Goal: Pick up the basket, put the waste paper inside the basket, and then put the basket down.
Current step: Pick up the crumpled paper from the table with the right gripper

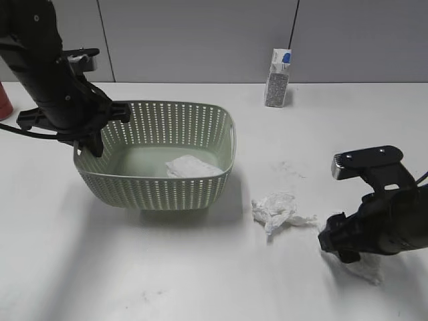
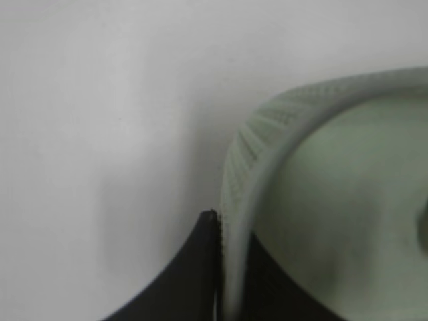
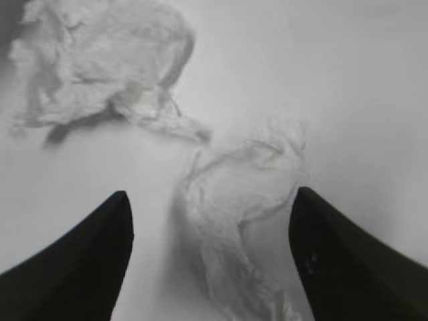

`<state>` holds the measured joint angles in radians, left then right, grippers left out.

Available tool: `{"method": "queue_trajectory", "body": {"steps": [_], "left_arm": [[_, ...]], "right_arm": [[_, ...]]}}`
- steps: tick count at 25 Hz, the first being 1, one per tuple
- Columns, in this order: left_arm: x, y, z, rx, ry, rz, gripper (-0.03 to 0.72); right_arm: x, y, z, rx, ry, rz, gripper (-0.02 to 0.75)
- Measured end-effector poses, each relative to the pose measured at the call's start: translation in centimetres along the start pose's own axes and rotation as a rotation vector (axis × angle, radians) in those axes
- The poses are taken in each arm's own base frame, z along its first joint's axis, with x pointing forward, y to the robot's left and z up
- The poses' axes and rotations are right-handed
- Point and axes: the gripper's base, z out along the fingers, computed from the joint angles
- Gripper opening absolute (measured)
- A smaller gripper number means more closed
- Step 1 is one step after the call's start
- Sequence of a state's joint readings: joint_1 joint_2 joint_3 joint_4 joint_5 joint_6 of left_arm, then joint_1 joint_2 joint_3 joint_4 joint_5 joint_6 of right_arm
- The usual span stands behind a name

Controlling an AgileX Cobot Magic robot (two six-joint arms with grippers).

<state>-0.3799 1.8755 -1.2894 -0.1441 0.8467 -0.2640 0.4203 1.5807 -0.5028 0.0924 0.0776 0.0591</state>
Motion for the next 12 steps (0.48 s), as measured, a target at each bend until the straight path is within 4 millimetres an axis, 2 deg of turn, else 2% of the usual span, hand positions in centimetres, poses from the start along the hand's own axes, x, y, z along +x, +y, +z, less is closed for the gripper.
{"method": "queue_trajectory", "body": {"steps": [4, 7, 10, 12], "left_arm": [[0.0, 0.0, 0.0, 0.0, 0.0, 0.0, 0.003], [0.0, 0.0, 0.0, 0.0, 0.0, 0.0, 0.003], [0.0, 0.0, 0.0, 0.0, 0.0, 0.0, 0.003], [0.0, 0.0, 0.0, 0.0, 0.0, 0.0, 0.003]], "right_arm": [[1.3, -0.3, 1.4, 0.012, 0.041, 0.017, 0.576], [1.3, -0.3, 1.9, 0.013, 0.03, 0.013, 0.517], [1.2, -0.3, 1.8, 0.012, 0.023, 0.014, 0.319], [1.0, -0.2, 1.1, 0.008, 0.011, 0.015, 0.129]]}}
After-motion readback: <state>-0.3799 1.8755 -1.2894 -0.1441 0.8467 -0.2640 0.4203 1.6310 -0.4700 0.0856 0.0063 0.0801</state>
